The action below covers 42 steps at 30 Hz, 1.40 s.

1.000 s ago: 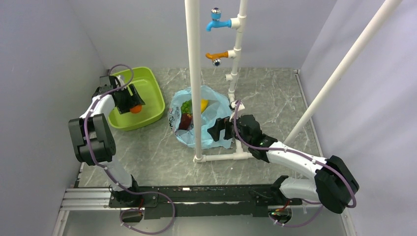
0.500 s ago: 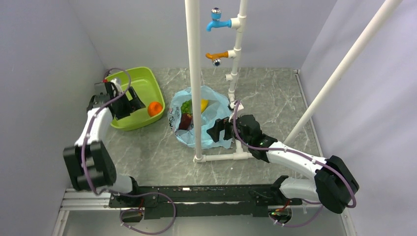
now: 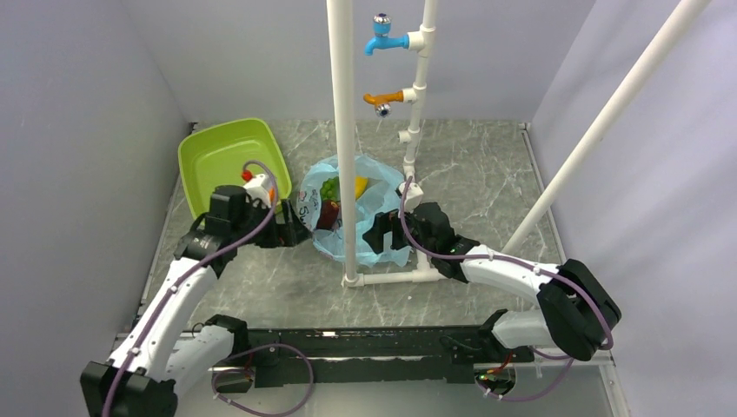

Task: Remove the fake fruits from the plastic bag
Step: Take out the fake fruit from the plastic bag.

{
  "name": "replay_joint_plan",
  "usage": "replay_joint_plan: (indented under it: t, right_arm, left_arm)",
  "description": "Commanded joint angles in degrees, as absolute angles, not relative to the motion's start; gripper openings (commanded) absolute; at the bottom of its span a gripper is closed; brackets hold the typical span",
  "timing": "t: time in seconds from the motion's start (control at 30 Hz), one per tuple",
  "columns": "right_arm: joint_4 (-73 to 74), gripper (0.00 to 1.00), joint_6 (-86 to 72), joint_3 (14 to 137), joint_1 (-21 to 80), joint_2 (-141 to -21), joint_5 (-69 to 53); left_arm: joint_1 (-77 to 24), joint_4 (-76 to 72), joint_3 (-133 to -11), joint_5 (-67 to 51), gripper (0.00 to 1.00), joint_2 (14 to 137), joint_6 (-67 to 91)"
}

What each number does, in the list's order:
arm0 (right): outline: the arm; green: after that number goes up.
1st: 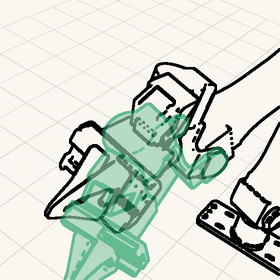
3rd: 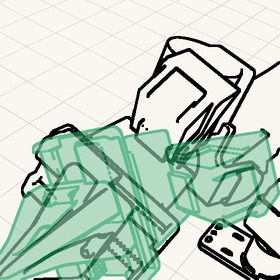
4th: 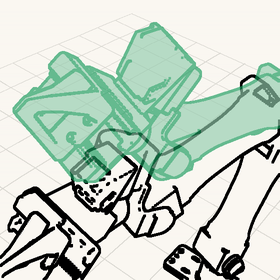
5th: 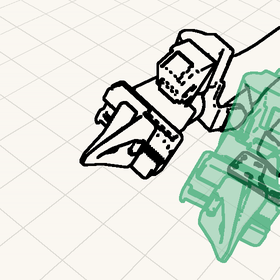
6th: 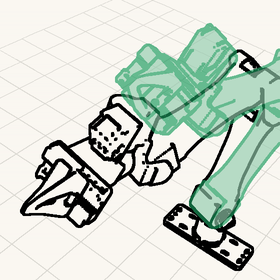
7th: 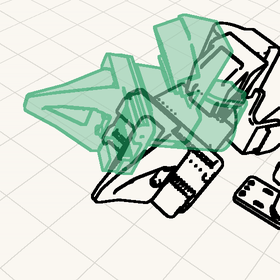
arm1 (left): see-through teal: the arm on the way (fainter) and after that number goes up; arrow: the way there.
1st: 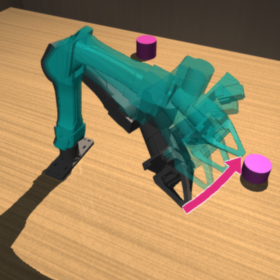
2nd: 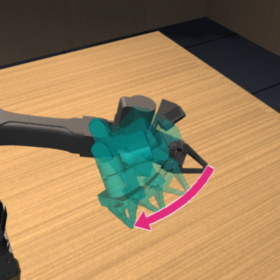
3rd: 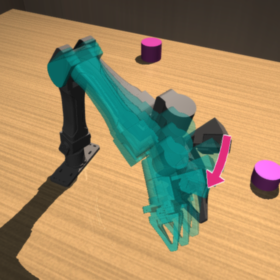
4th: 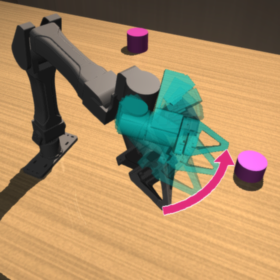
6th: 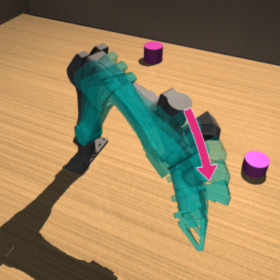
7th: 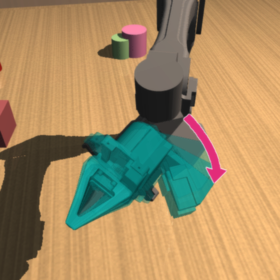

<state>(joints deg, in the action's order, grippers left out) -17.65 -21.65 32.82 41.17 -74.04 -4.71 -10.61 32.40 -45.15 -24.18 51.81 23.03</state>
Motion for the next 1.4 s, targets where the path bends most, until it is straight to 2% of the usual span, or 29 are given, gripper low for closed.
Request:
replay_joint_plan:
  t: [0.0,0.13,0.43,0.57,0.63,0.7,0.87,1.07,1.37]
  right_arm:
    - [-22.8,1.0,-21.5,32.5,41.0,-73.5,-2.4]
    - [-25.4,0.99,-21.4,30.3,41.0,-72.0,-2.9]
    - [-27.4,0.95,-20.9,27.4,41.0,-68.3,-2.3]
    - [-27.5,0.95,-20.9,27.5,41.1,-68.6,-2.2]
    - [-27.1,0.94,-20.9,27.7,41.1,-68.9,-1.9]
    - [-27.5,0.94,-21.0,27.4,41.0,-68.9,-1.9]
    - [-28.8,0.94,-21.2,27.1,41.0,-69.9,-2.7]
    - [-29.1,0.94,-21.4,27.3,41.0,-71.0,-3.2]
    - [-29.7,0.94,-21.1,27.1,41.0,-71.3,-3.3]
  left_arm:
    - [-21.9,27.9,-45.4,-21.2,0.89,49.2,26.8]
    - [-29.9,21.7,-46.1,-14.9,0.85,49.6,28.0]
    - [-36.2,8.1,-47.1,-11.0,0.77,62.9,29.1]
    - [-36.4,7.4,-50.8,-10.0,0.68,69.4,28.5]
    - [-36.4,9.9,-53.9,-8.5,0.6,72.8,27.8]
    - [-36.4,11.1,-56.1,-7.8,0.58,75.7,27.3]
    - [-36.4,9.8,-57.8,-2.7,0.59,80.1,25.4]
    - [-35.4,13.6,-63.0,3.5,0.71,86.6,20.7]
    - [-32.9,20.3,-70.6,9.8,0.8,94.6,14.3]
